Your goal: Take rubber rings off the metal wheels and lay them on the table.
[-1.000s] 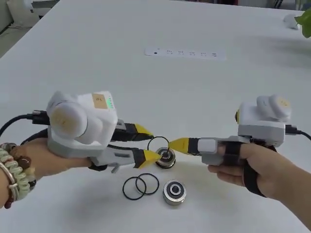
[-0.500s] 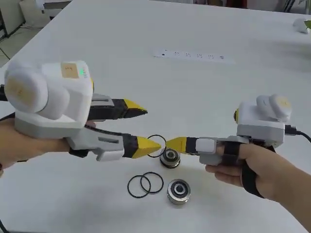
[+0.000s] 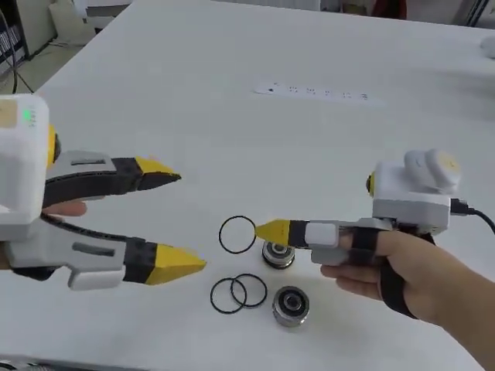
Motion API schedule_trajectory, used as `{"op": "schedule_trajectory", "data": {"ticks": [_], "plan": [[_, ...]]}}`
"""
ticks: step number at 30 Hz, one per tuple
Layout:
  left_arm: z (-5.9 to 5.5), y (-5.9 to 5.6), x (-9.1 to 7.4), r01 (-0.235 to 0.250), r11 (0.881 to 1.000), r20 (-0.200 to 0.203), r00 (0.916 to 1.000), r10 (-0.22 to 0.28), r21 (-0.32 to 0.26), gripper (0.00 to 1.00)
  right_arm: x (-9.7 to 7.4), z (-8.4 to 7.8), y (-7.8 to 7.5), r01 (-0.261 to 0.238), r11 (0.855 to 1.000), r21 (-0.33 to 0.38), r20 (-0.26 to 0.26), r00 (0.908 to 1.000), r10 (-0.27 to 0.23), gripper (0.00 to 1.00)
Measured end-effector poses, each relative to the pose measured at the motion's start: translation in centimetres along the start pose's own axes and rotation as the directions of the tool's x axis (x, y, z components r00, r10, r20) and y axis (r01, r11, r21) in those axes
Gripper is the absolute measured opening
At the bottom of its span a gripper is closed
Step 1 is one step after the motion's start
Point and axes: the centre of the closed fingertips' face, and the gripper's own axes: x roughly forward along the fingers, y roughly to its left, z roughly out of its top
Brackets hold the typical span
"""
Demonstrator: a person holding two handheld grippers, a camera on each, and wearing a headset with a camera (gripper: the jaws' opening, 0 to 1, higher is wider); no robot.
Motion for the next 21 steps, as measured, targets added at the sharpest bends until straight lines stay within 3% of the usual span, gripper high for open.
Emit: {"op": "schedule_trajectory", "data": {"ticks": [6, 12, 16, 21], "plan": [[-1.5, 0.4, -2.6, -0.086, 0.994, -0.010, 0.9963, 0.086, -0.060, 0.71, 0.5, -0.5, 0.7, -0.019, 1.000, -0.010, -0.024, 0.9995, 0.019, 0.00], [-2.5, 0.4, -4.8, -0.170, 0.979, -0.015, 0.9855, 0.169, -0.109, 0.74, 1.4, -1.8, 1.2, -0.031, 0.999, -0.027, -0.077, 0.9966, 0.029, 0.00], [-3.2, 0.0, -5.6, -0.189, 0.972, -0.014, 0.9819, 0.189, -0.142, 0.75, 1.8, -2.4, 1.6, -0.040, 0.999, -0.034, -0.102, 0.9941, 0.036, 0.00], [-4.4, -0.7, -5.9, -0.202, 0.967, -0.049, 0.9793, 0.196, -0.156, 0.81, 2.3, -3.4, 1.8, -0.045, 0.998, -0.043, -0.139, 0.9895, 0.038, 0.00]]}}
